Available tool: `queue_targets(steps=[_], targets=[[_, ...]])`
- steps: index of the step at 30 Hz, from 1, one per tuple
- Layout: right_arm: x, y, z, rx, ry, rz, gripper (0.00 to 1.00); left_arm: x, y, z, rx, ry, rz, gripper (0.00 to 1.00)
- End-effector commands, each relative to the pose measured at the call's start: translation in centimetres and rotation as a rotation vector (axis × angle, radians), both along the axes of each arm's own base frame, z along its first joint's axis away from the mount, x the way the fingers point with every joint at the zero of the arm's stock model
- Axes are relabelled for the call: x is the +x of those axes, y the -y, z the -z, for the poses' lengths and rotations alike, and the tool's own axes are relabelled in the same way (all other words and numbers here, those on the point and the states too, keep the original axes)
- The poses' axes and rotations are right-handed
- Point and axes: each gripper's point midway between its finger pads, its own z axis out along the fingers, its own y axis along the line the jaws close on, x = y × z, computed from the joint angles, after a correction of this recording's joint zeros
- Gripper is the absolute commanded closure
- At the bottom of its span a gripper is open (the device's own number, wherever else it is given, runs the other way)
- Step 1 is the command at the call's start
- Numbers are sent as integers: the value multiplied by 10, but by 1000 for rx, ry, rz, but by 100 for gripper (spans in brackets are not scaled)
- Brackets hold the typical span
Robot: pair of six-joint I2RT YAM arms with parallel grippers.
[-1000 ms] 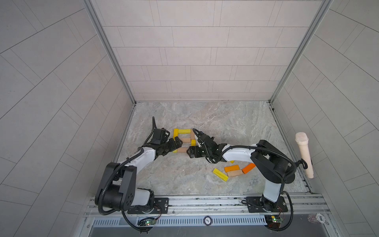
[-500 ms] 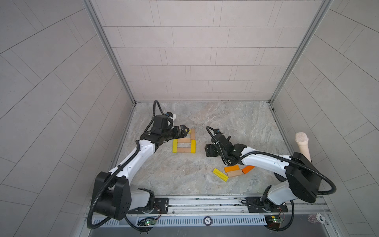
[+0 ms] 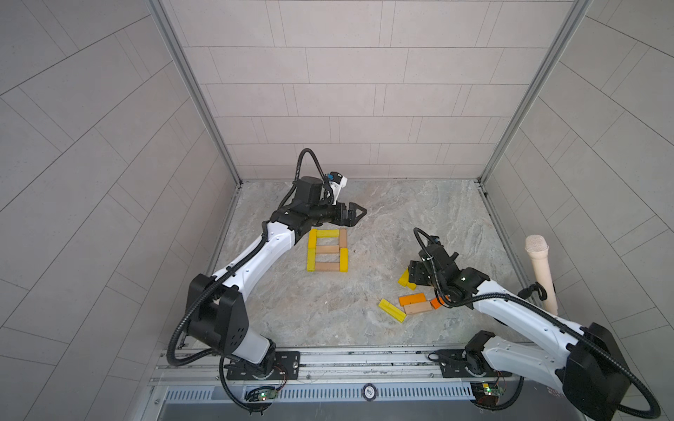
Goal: Assemble the number 8 with building blocks
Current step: Pick up the building block from the center of the board.
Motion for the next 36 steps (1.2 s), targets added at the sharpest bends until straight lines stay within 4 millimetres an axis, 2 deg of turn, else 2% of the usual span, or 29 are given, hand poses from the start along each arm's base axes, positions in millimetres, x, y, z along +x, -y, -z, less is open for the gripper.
queue_targets(steps=[1, 7, 14, 20, 28, 36], targets=[[-13, 14, 10, 31, -65, 36, 20, -3, 12, -16, -49, 64, 85, 0], [-15, 23, 21, 137, -139, 69, 18, -12, 8, 0, -11, 17, 97, 0], [-18, 11, 34, 239, -242, 33, 13, -13, -1, -3, 39, 46, 63, 0], [-25, 13, 48, 238, -295, 54, 11, -15, -3, -8, 45, 60, 59, 0], [-25, 25, 62, 271, -327, 121, 11, -16, -4, -8, 48, 63, 54, 0], [-12, 40, 66, 276, -328, 163, 11, -15, -4, -6, 48, 56, 53, 0]])
